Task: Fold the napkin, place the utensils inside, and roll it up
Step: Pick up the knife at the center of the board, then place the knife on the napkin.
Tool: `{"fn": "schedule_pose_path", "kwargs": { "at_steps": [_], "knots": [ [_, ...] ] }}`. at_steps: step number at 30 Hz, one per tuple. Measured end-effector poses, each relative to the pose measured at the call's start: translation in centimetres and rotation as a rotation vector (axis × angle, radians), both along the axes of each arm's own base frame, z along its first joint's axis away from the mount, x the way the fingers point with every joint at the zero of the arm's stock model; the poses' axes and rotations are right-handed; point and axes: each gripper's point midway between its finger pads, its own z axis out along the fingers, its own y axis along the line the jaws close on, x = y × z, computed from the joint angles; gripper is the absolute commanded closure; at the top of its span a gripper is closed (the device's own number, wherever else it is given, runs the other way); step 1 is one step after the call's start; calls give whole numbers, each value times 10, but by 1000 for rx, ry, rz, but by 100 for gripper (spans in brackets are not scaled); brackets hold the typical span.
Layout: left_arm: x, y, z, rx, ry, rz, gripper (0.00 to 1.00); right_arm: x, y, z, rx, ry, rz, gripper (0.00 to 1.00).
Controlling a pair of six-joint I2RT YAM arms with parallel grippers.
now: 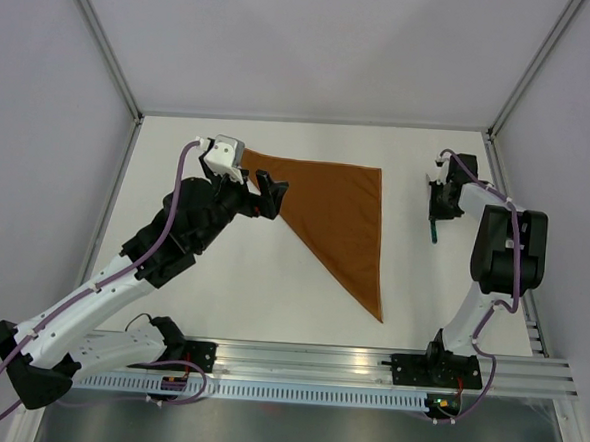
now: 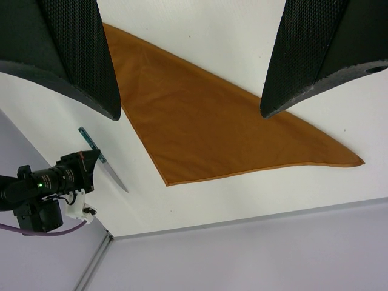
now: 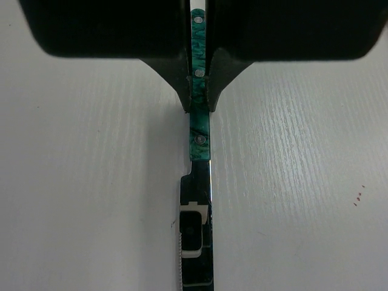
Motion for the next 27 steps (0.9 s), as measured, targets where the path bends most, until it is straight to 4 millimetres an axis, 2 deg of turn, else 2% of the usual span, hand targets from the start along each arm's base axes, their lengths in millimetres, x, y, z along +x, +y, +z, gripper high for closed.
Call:
{"fn": "schedule_pose_path", "kwargs": {
  "at_steps": [4, 7, 13, 17, 19, 23, 27],
  "knots": [
    [0, 0, 0, 1, 1, 0, 0, -4, 2, 2, 15, 11, 19, 99],
    [0, 0, -1, 2, 2, 0, 0, -10, 6, 10, 34, 20, 38, 99],
    [2, -2, -4, 9, 9, 0, 0, -2, 26, 59, 38, -71, 105, 99],
    [3, -3, -6, 14, 14, 0, 0, 5, 75, 91, 43, -142, 218, 99],
    [3, -3, -3, 13, 13, 0, 0, 6, 113, 99, 59, -158, 297, 100],
    [2, -3, 12, -7, -6, 0, 0, -9, 193, 103, 106, -148, 463, 100],
    [1, -1, 26, -27, -25, 1, 0, -17, 251, 93, 123, -117, 580, 100]
  ]
}}
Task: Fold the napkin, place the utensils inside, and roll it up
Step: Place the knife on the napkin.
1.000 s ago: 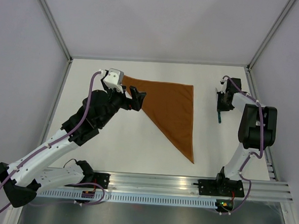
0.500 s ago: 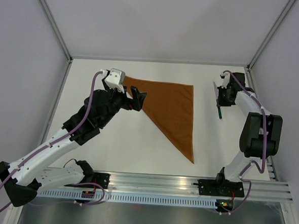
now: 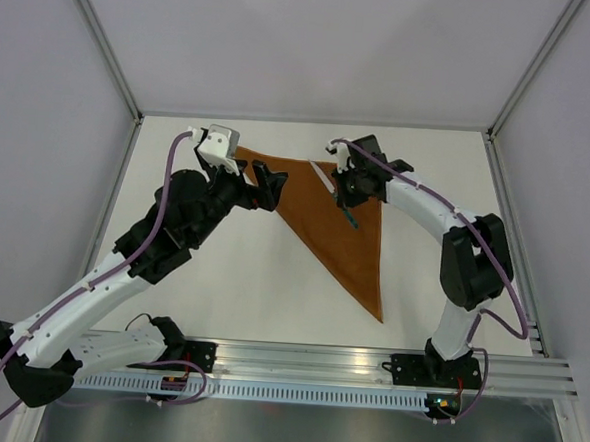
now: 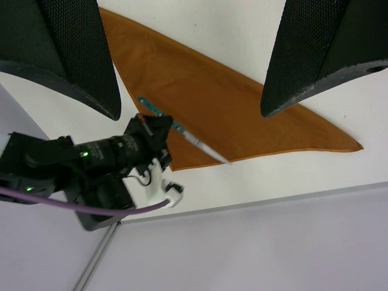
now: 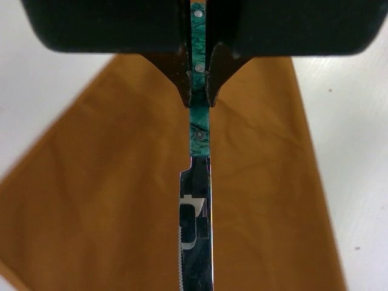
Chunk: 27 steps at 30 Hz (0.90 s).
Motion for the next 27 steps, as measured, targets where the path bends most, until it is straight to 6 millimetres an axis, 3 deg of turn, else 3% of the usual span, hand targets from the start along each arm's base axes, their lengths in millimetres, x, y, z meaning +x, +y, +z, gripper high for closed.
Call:
{"fn": "schedule_pose_path", "kwargs": {
  "at_steps": [5, 9, 19, 27],
  "knots": [
    [-4, 6, 7, 0, 0, 6, 0, -12, 59, -23, -4, 63, 102, 99],
    [-8, 11, 9, -1, -2, 13, 0, -15, 85, -34, 0, 85, 138, 100],
    [-9, 17, 6, 18, 14, 36, 0, -28, 111, -48, 17, 107, 150, 100],
    [-9, 18, 3, 26, 22, 36, 0, -33, 112, -61, 12, 128, 128, 100]
  ]
}}
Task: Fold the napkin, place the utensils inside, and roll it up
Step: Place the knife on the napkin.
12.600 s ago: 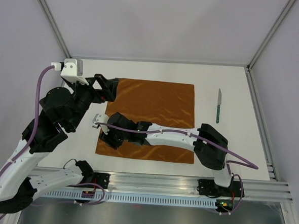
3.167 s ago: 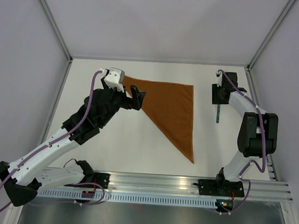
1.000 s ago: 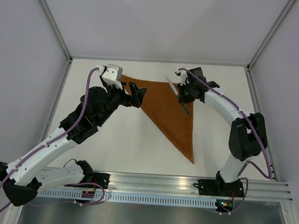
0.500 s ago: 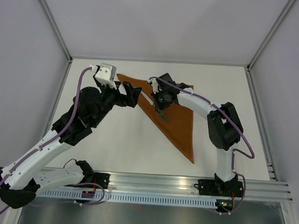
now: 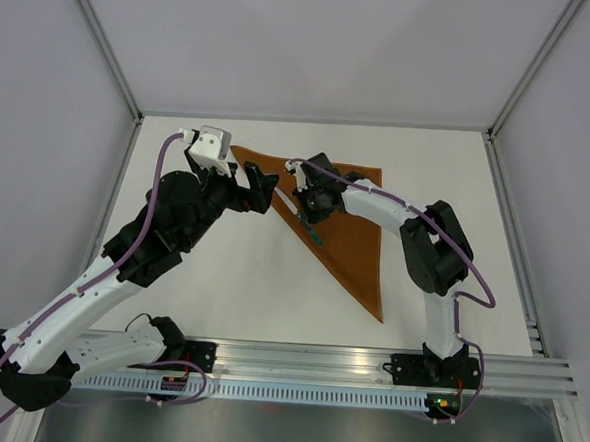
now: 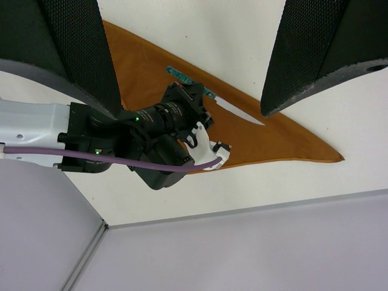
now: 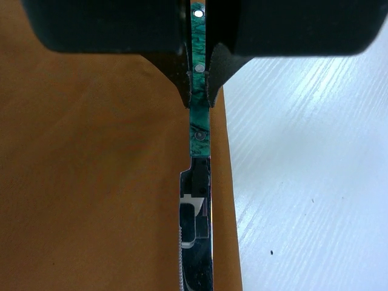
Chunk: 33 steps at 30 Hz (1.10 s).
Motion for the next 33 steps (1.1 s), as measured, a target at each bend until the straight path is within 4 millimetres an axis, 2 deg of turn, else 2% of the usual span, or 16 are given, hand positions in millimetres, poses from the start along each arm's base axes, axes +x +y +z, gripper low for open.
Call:
{"fn": "schedule_pose_path", "kwargs": {
  "at_steps": [20, 33],
  "knots": [
    [1, -1, -2, 5, 5, 3, 0, -1, -2, -24, -26, 30, -17, 99],
    [2, -1, -4, 9, 8, 4, 0, -7, 5, -24, -28, 27, 4, 100]
  ]
}}
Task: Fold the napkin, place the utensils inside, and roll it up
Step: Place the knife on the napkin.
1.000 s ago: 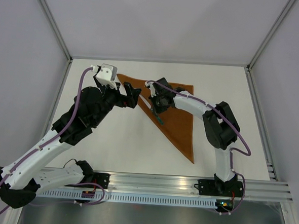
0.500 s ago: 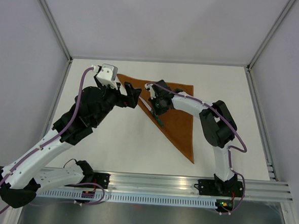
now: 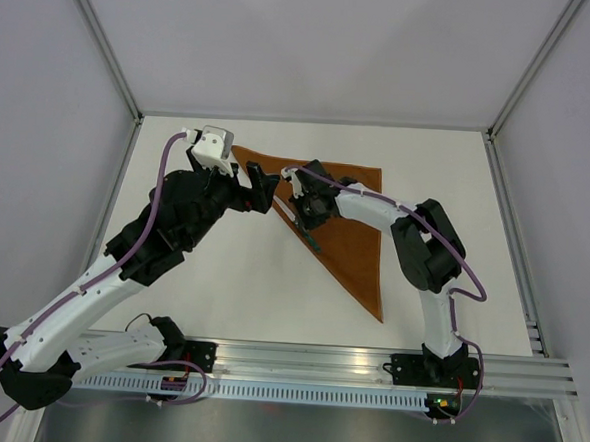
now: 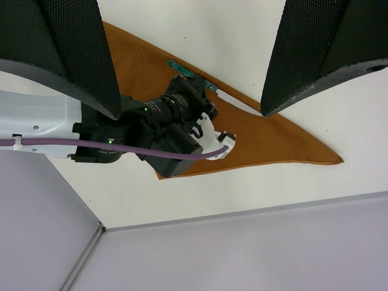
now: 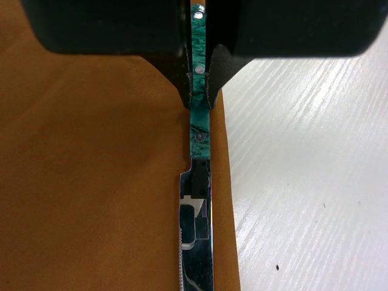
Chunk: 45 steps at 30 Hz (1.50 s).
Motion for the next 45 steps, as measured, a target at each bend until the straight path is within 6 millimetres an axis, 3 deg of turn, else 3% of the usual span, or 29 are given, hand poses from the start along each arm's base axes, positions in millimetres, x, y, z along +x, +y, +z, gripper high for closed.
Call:
{"fn": "schedule_pose_path", "kwargs": {
  "at_steps": [22, 26, 34, 40, 45],
  "knots": [
    [1, 2, 0, 1, -1, 15, 0, -2, 0, -7, -18, 3, 13, 99],
    [1, 3, 0, 2, -1, 17, 0, -2, 0, -7, -20, 1, 18, 82],
    [2, 3, -1, 2, 0, 18, 0, -3, 0, -6, -19, 3, 28, 60],
    [2, 3, -1, 2, 0, 18, 0, 0, 3, 2, -14, -1, 36, 52],
    [2, 1, -1, 4, 1, 14, 0, 6, 6, 20, -2, -33, 45, 49]
  ]
}}
